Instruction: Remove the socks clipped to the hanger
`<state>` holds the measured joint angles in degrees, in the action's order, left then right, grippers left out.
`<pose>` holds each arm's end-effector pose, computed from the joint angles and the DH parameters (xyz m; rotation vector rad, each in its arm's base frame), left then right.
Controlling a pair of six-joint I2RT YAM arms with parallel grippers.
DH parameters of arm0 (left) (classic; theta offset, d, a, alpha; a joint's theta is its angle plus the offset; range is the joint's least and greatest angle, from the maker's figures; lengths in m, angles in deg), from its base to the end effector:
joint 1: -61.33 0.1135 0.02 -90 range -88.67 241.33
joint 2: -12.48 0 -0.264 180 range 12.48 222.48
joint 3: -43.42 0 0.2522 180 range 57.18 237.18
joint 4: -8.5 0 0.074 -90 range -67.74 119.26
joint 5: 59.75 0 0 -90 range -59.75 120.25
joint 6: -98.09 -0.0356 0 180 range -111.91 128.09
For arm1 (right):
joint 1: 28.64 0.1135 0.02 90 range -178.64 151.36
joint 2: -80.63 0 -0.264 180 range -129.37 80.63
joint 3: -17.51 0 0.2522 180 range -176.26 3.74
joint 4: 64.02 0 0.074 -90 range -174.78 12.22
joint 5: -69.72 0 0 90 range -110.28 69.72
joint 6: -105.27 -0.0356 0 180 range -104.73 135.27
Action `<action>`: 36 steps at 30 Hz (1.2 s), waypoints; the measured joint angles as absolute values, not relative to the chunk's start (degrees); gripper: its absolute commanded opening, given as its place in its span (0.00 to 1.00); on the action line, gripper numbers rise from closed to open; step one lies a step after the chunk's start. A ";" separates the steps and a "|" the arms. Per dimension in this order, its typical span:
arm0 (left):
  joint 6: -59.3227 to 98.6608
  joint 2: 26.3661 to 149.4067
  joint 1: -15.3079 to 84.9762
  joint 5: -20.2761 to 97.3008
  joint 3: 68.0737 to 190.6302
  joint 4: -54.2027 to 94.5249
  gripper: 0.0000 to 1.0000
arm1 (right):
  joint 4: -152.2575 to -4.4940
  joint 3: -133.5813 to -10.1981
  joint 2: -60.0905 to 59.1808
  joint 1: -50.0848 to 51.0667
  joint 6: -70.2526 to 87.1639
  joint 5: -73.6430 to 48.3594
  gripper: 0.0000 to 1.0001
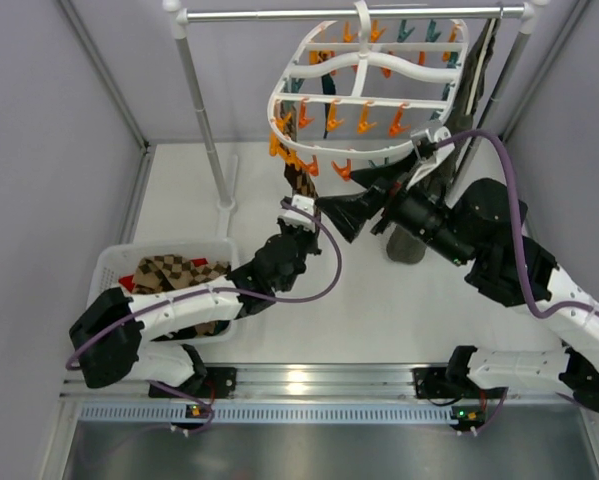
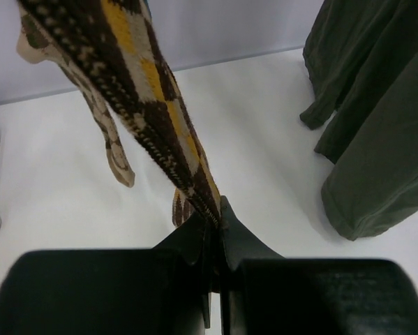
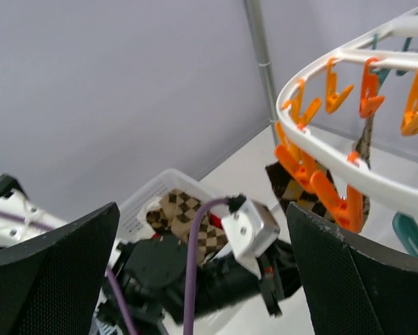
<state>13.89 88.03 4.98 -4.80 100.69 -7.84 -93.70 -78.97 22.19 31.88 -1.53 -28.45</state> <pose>0.1814 -0.2356 0.2866 0.2324 1.5928 -0.3518 0.0972 0.1616 0.5097 -0.4435 1.4385 1.0013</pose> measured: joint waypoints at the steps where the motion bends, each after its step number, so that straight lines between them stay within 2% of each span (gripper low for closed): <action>1: 13.74 88.73 4.04 -5.71 101.32 -7.91 0.00 | -94.34 -80.63 20.86 31.96 -1.46 -29.69 0.94; 5: 12.19 92.05 0.36 -10.06 104.19 -8.06 0.00 | -98.66 -88.46 14.89 33.19 0.24 -36.31 0.83; 12: 9.94 96.51 -2.41 -15.07 107.55 -8.21 0.00 | -105.59 -103.02 1.12 43.72 8.77 -56.40 0.82; 19: 9.37 97.62 -4.20 -17.54 107.88 -8.19 0.00 | -110.31 -106.29 -6.86 45.86 15.83 -70.41 0.78; 24: 9.35 98.04 -4.82 -18.13 108.21 -8.21 0.00 | -112.52 -106.10 -7.23 45.36 16.35 -74.96 0.74; 36: 9.32 99.15 -5.25 -18.22 110.44 -8.21 0.00 | -114.71 -102.99 -5.39 39.00 12.26 -75.00 0.70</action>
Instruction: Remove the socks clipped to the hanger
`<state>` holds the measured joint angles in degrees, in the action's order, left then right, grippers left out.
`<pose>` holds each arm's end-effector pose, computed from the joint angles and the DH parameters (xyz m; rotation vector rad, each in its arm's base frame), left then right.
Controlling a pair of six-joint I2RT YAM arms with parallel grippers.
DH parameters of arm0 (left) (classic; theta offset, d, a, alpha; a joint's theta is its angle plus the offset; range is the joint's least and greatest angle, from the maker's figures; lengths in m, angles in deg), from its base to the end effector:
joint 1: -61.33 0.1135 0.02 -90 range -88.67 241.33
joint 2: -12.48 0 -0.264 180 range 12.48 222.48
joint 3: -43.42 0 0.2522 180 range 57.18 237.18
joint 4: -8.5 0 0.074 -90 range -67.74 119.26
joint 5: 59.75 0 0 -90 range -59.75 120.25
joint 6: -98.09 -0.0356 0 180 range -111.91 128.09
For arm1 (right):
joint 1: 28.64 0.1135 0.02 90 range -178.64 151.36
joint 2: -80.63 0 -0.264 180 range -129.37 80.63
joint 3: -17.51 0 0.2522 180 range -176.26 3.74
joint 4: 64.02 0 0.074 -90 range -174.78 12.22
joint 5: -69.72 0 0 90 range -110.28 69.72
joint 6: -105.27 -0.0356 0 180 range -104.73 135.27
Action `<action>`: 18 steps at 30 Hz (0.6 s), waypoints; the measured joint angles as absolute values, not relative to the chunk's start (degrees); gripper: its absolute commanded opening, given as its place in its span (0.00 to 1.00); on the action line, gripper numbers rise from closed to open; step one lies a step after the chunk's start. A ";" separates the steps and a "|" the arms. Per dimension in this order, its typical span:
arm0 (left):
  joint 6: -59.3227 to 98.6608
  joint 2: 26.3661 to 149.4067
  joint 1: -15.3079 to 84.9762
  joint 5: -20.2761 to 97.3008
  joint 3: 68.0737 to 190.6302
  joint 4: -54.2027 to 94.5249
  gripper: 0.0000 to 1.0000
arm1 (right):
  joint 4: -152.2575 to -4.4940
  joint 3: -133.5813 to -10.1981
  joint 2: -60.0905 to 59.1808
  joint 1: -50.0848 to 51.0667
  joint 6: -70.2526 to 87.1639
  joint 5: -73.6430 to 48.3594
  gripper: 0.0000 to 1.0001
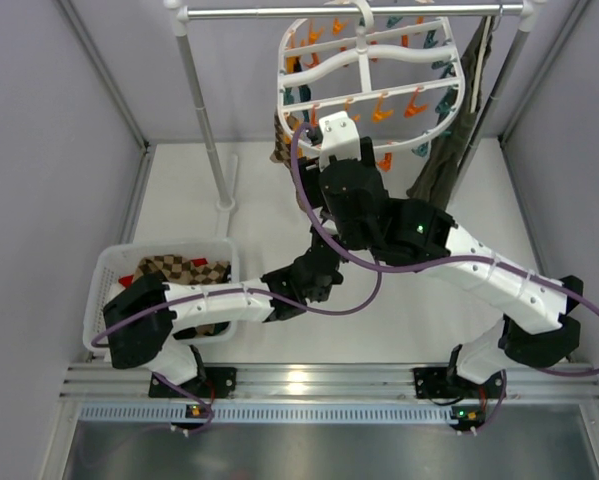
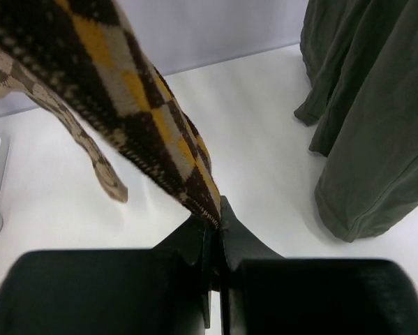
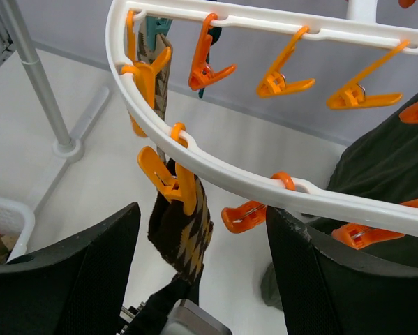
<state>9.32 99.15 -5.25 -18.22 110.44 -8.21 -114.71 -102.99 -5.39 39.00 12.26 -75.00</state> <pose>0.1595 -0.3011 0.2872 0.2663 1.5875 -0.2313 0.1411 0.2667 0.4932 -0.3332 1.7004 0.0192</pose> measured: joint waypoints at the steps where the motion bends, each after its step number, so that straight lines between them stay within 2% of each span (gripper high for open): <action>1: 9.30 99.33 -5.30 -18.19 110.59 -8.24 0.00 | -114.71 -102.99 -5.41 39.00 12.18 -75.00 0.70; 18: 7.69 101.25 -5.58 -18.02 110.98 -8.24 0.00 | -113.18 -101.27 -5.50 45.23 13.86 -76.07 0.69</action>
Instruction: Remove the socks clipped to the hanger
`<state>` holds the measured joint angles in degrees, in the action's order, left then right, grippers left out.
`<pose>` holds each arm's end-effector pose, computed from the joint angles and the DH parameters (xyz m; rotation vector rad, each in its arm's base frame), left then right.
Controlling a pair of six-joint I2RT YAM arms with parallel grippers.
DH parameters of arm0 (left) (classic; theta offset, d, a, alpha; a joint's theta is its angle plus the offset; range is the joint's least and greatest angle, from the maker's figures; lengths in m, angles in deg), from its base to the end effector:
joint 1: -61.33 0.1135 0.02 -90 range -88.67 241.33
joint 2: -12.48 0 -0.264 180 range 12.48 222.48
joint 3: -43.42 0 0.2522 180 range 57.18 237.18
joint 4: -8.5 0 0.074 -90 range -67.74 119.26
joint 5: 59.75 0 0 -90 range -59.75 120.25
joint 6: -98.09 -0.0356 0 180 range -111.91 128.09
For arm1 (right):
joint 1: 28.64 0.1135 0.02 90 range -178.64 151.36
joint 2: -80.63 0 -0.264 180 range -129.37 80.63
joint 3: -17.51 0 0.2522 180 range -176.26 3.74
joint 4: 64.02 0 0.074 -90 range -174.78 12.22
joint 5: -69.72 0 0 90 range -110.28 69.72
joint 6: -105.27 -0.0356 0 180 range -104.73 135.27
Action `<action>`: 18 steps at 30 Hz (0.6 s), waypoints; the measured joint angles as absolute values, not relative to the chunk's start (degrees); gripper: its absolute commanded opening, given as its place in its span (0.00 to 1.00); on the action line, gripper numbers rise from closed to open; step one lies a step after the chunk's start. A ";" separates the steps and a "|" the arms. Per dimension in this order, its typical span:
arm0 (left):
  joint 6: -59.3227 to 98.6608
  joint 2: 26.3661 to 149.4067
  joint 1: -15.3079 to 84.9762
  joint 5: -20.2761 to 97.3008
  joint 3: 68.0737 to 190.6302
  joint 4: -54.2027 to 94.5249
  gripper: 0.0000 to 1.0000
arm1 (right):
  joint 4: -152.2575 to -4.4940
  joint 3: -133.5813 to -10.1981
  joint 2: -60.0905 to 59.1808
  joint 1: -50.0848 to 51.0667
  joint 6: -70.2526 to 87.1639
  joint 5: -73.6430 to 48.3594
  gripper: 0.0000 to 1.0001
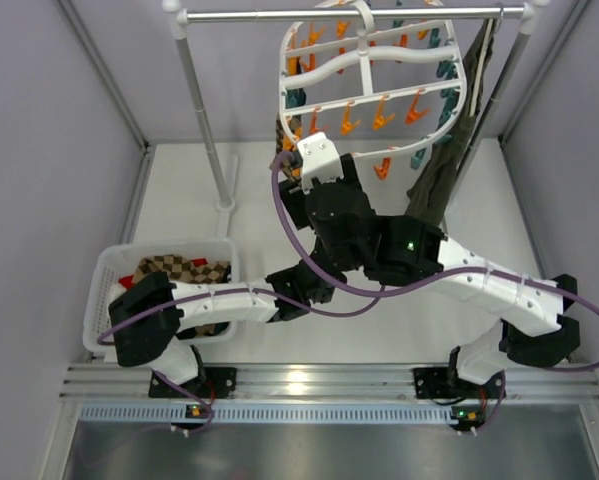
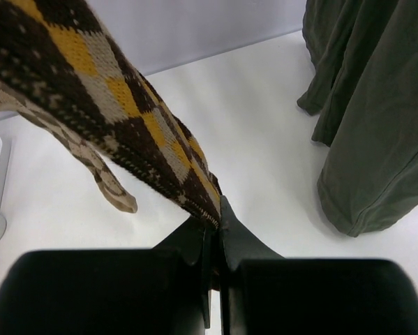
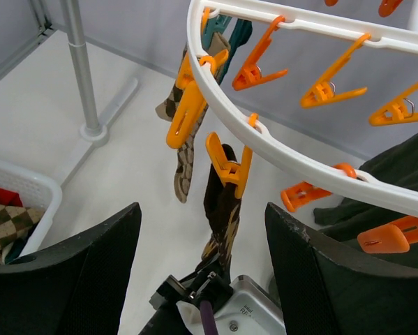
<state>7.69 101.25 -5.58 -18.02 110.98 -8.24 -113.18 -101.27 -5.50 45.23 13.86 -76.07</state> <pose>0.1605 -0.3086 0.2786 0.3144 1.5957 -0.1991 0.1129 0.2845 0.4862 -0.4384 1.6752 0.0592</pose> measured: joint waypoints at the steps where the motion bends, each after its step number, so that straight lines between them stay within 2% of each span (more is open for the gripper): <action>1: 7.69 101.25 -5.60 -18.02 110.98 -8.24 0.00 | -113.18 -101.38 -5.59 45.32 13.93 -76.14 0.69; 18: 7.66 101.25 -6.37 -17.15 110.98 -8.24 0.00 | -114.14 -101.90 -7.47 39.28 13.66 -74.61 0.68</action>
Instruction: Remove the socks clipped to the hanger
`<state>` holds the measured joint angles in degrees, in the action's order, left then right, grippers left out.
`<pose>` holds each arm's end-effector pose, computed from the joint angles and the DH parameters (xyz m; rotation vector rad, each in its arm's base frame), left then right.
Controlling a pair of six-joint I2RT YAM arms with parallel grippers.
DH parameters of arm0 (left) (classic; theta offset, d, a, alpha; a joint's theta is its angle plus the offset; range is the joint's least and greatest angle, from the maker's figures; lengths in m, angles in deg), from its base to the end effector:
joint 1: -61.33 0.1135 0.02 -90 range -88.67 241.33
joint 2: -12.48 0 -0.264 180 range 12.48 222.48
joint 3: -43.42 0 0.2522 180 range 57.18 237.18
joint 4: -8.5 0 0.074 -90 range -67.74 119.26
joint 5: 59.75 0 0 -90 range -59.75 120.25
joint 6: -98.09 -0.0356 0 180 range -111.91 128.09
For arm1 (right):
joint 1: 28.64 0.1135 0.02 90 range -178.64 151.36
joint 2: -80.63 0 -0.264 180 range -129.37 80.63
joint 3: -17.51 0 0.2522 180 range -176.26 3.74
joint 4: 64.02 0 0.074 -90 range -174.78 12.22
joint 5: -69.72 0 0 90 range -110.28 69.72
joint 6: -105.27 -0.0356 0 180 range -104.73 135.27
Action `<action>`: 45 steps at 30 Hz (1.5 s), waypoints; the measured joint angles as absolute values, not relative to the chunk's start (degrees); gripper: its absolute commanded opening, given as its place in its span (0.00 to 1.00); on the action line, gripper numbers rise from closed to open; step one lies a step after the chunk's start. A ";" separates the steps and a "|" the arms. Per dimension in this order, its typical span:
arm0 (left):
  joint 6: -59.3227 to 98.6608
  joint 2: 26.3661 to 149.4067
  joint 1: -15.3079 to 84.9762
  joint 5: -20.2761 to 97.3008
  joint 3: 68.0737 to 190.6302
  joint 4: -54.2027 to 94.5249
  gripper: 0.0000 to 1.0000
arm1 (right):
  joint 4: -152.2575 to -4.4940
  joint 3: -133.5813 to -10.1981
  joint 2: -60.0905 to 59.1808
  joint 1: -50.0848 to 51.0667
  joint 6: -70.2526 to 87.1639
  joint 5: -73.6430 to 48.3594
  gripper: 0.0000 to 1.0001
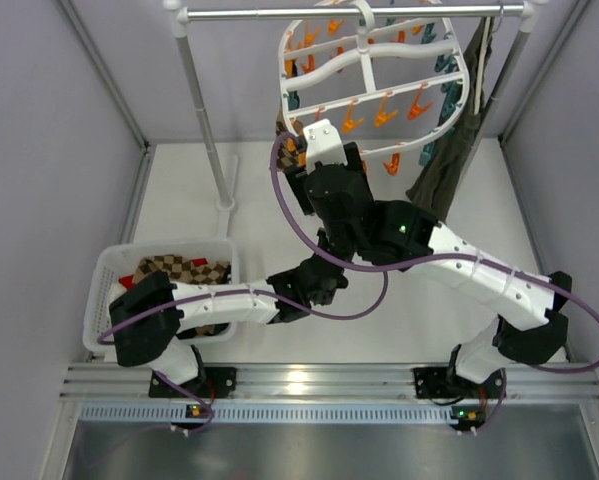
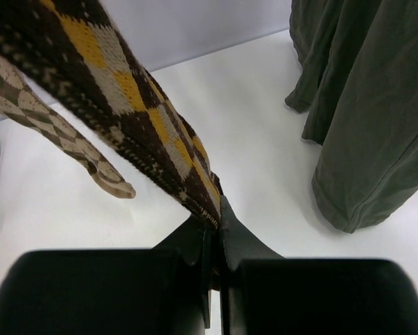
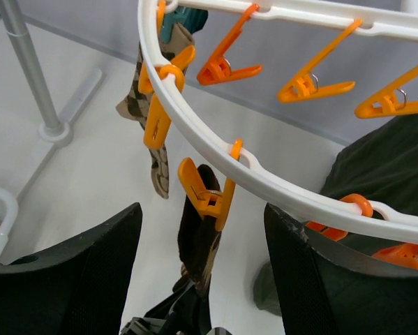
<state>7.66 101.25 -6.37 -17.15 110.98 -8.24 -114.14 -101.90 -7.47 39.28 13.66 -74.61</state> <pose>0.1560 -0.3113 0.2786 0.3376 1.5927 -0.2215 0.1457 0.2823 0.4779 -0.3955 1.7150 -0.0221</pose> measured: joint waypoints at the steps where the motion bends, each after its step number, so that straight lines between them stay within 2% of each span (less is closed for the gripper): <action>1: 7.69 101.25 -6.43 -17.12 110.98 -8.24 0.00 | -114.29 -101.49 -7.47 38.87 13.58 -74.59 0.68; 13: 7.69 101.25 -7.70 -16.49 111.42 -8.24 0.00 | -107.98 -95.39 -7.47 37.69 14.32 -76.60 0.67; 18: 7.66 101.25 -8.29 -16.47 111.73 -8.32 0.00 | -101.18 -92.55 -7.40 37.56 16.99 -78.46 0.62; 24: 7.69 101.25 -8.51 -16.45 111.70 -8.32 0.00 | -95.63 -91.39 -7.40 37.49 20.18 -79.94 0.51; 25: 7.69 101.25 -8.51 -16.45 111.70 -8.32 0.00 | -94.95 -91.39 -7.40 37.45 20.57 -80.12 0.44; 30: 7.69 101.25 -8.53 -16.49 111.73 -8.37 0.00 | -93.31 -91.37 -7.40 36.62 21.93 -80.55 0.30; 31: 7.69 101.25 -8.53 -16.51 111.70 -8.39 0.00 | -93.27 -91.37 -7.40 36.49 21.99 -80.55 0.23; 36: 7.69 101.25 -8.58 -16.71 111.70 -8.37 0.00 | -93.00 -91.37 -7.40 36.36 22.17 -80.44 0.10; 42: 9.72 100.84 -8.58 -17.23 108.73 -8.67 0.00 | -92.81 -90.05 -6.35 35.94 20.33 -78.06 0.13; 45: 11.71 98.72 -8.55 -18.17 104.10 -8.48 0.00 | -92.94 -88.83 -4.82 35.04 18.80 -75.37 0.26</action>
